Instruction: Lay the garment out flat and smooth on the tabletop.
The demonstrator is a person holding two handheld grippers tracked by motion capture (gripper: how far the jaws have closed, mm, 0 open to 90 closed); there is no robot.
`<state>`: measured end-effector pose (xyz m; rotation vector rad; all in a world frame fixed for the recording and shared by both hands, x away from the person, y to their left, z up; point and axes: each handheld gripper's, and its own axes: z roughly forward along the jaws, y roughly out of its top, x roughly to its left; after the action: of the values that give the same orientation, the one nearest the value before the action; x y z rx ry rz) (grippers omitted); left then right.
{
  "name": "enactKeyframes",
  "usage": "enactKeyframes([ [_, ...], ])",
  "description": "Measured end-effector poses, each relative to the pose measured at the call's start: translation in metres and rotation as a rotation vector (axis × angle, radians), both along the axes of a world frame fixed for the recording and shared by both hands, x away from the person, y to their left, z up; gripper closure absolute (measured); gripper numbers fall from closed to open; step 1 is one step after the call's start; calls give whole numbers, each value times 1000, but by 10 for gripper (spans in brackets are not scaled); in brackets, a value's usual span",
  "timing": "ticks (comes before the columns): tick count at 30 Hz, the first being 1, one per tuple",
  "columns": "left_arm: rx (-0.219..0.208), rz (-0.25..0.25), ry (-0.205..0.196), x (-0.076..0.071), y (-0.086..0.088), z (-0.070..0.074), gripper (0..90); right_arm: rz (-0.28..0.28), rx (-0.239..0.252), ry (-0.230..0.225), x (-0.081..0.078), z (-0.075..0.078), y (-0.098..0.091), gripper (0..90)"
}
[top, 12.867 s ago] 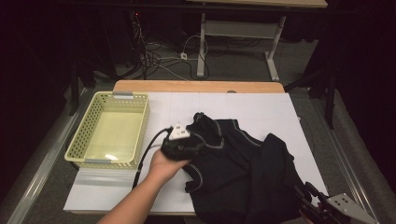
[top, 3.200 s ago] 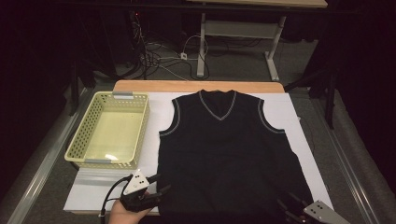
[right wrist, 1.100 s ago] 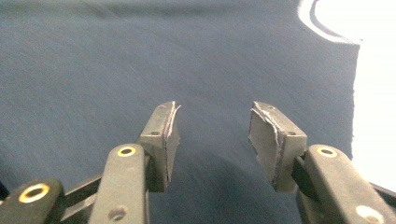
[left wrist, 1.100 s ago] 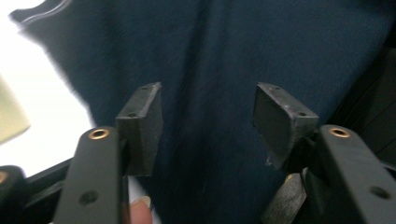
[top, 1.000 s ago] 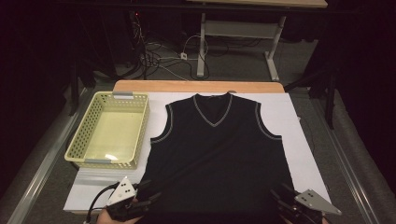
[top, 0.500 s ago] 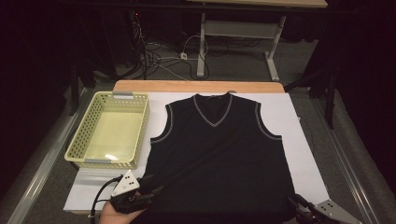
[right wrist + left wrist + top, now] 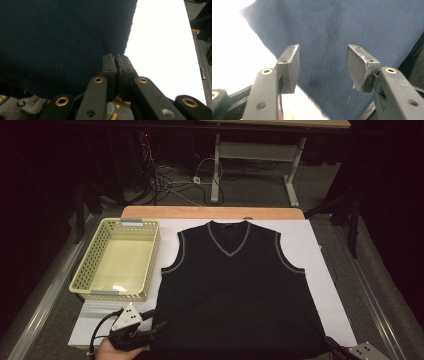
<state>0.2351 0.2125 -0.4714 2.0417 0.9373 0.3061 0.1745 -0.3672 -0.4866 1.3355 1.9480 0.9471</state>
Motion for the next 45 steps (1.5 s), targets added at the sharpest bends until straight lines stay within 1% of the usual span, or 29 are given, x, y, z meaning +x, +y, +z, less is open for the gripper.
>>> enactKeyframes([
  [1, -1, 14, 7, -2, 1, -6, 441, 0, 0, 0, 0, 0, 0, 868],
  [2, 0, 31, 13, -3, 2, -12, 441, -7, -1, -20, -1, -4, 1, 867],
  [3, 23, 50, 38, -4, 3, -20, 441, -8, -5, -20, -1, -3, 2, 867],
  [5, 44, 49, 13, -6, 4, -21, 437, -2, -25, -19, -1, -2, 3, 867],
  [7, 36, 56, 13, -7, 5, -21, 440, -1, -21, -23, -1, -2, 4, 866],
  [8, 27, 57, 22, -6, 5, -22, 440, -1, -15, -23, -1, -2, 5, 866],
  [10, 47, 54, 36, -5, 2, -25, 441, 6, -22, -25, 1, -2, 7, 860],
  [12, 52, 51, 24, -5, -1, -26, 458, 2, -7, -40, 8, 1, 8, 789],
  [13, 52, 51, 24, -5, -1, -26, 481, -4, 10, -44, 12, 2, 7, 746],
  [15, 42, 65, 6, -6, 1, -28, 520, -22, 41, -49, 21, 4, 8, 640],
  [18, 36, 65, -3, -7, 2, -30, 652, -38, 39, -32, 37, 2, 11, 590],
  [20, 26, 58, 7, -6, 2, -29, 742, -41, 19, -9, 43, -2, 14, 607],
  [21, 22, 55, 10, -6, 2, -29, 742, -41, 19, -9, 43, -2, 14, 607],
  [22, 20, 50, 7, -7, 2, -30, 772, -34, 25, -18, 43, -4, 15, 653],
  [23, 16, 43, 4, -8, 2, -30, 835, -11, 41, -7, 43, -4, 15, 796],
  [24, 24, 37, -1, -9, 2, -30, 842, 1, 42, -5, 42, -3, 16, 840],
  [25, 24, 37, -1, -9, 2, -30, 847, 1, 42, -5, 42, -3, 16, 840],
  [26, 38, 28, -6, -10, 3, -28, 850, 5, 22, -14, 40, -3, 18, 865],
  [29, 42, 17, -10, -13, 6, -27, 851, 1, 19, -22, 37, -2, 16, 873],
  [32, 26, 2, -19, -18, 12, -25, 850, -4, 29, -40, 27, 0, 9, 879],
  [33, 3, -11, -23, -22, 18, -25, 850, -1, 25, -43, 24, -1, 8, 880],
  [35, 4, -12, -17, -24, 20, -25, 850, 7, 25, -41, 18, -2, 7, 880],
  [36, 10, -19, -2, -28, 22, -27, 850, 12, 29, -38, 15, -2, 7, 880],
  [40, 30, -26, -4, -32, 21, -28, 848, 22, 30, -42, 9, -1, 6, 880],
  [41, 20, -13, -3, -31, 20, -26, 845, 27, 31, -46, 9, 0, 6, 878],
  [42, 12, -3, -1, -31, 20, -26, 833, 30, 34, -45, 9, 0, 7, 873],
  [43, 12, -3, -1, -31, 20, -26, 796, 35, 38, -43, 10, -1, 7, 861],
  [44, 20, 13, -10, -30, 20, -26, 741, 43, 48, -40, 10, -1, 7, 834],
  [45, 8, 19, -9, -29, 21, -26, 689, 51, 60, -41, 10, -1, 7, 770],
])
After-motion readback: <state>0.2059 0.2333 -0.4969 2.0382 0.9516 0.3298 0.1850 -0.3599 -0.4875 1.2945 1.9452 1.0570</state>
